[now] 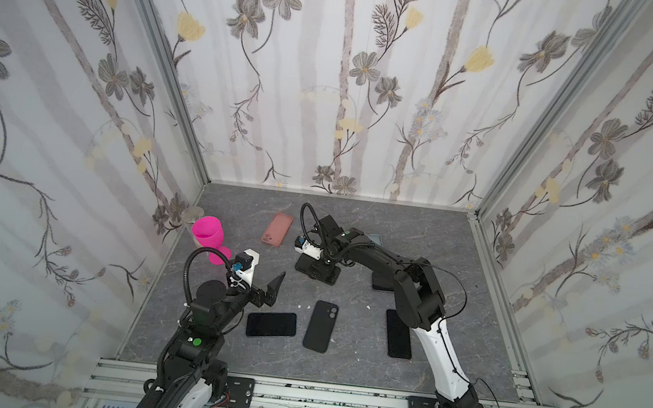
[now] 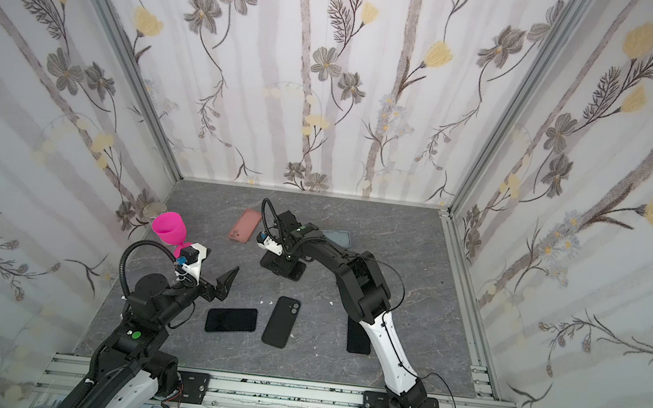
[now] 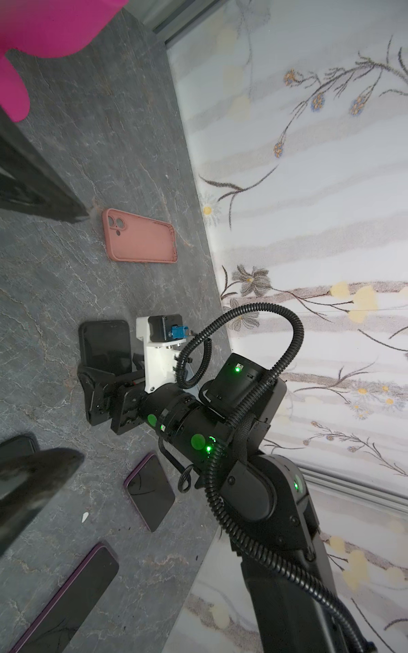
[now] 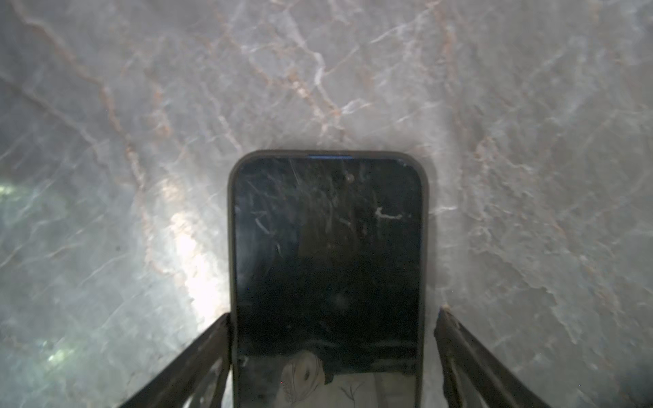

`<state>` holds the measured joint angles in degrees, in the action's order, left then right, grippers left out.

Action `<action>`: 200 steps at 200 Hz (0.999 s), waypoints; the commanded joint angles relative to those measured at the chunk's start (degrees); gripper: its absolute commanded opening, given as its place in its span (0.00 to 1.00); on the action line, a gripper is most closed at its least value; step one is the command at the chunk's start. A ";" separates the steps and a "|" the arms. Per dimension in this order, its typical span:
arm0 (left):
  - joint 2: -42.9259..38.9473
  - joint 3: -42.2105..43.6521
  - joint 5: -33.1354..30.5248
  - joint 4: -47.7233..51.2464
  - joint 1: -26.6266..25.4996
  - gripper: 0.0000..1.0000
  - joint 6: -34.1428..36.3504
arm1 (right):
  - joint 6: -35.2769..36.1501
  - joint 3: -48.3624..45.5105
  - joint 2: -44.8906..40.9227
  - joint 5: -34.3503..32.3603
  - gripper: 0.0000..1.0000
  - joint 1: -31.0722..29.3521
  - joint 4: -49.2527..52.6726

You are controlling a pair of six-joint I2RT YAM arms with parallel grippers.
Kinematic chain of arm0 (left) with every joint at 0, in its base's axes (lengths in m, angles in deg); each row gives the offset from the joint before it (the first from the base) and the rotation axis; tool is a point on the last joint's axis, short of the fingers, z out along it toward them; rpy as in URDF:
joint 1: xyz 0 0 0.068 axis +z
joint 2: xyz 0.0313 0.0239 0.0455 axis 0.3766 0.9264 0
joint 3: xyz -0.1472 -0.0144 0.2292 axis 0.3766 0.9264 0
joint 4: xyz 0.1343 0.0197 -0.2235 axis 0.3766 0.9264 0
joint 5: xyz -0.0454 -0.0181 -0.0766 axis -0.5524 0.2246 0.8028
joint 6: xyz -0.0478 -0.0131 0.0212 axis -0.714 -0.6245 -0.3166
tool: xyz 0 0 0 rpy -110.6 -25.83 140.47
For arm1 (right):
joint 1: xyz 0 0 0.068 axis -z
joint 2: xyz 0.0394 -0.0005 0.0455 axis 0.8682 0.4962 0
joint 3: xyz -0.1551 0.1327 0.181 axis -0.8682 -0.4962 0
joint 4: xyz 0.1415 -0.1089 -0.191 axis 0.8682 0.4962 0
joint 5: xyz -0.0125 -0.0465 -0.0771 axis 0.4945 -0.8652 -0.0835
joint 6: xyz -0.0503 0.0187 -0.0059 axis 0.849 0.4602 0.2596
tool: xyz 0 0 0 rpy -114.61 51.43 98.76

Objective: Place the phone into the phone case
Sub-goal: 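Press the cased phone flat with the right gripper while the left arm withdraws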

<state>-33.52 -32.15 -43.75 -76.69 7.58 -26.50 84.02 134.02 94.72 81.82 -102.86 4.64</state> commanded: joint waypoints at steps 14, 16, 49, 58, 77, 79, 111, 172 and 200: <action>-0.29 -0.61 -2.28 -1.91 -0.44 1.00 -1.11 | -14.84 5.29 3.82 -9.26 0.86 0.54 -1.45; -0.29 -0.63 -2.30 -1.91 -0.47 1.00 -1.08 | -15.38 5.63 4.01 -9.46 0.86 0.58 -1.41; -0.37 -0.63 -4.01 -1.74 -0.92 1.00 -1.46 | -24.88 10.58 7.58 -12.82 0.83 0.82 -1.72; -0.29 -0.67 -4.23 -1.82 -1.14 1.00 -1.42 | -27.00 11.65 8.49 -13.14 0.80 0.91 -1.83; -0.29 -0.65 -4.61 -1.91 -1.27 1.00 -1.64 | -32.72 13.91 10.22 -13.71 0.75 1.77 -1.84; -0.29 -0.68 -4.71 -1.91 -1.25 1.00 -1.60 | -33.32 14.14 10.40 -13.63 0.75 1.86 -1.91; -0.20 -0.68 -5.63 -1.96 -1.37 1.00 -2.02 | -39.34 15.49 11.89 -11.88 0.68 3.19 -3.08; -0.11 -0.77 -6.43 -1.95 -1.54 1.00 -2.26 | -44.79 16.51 13.04 -17.44 0.64 4.09 -8.27; -0.20 -0.78 -6.69 -1.91 -1.73 1.00 -2.47 | -45.89 18.01 14.06 -19.11 0.65 4.07 -9.60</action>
<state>-33.63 -32.23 -49.79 -76.71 6.00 -28.58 41.37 151.20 107.51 65.40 -98.97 -5.78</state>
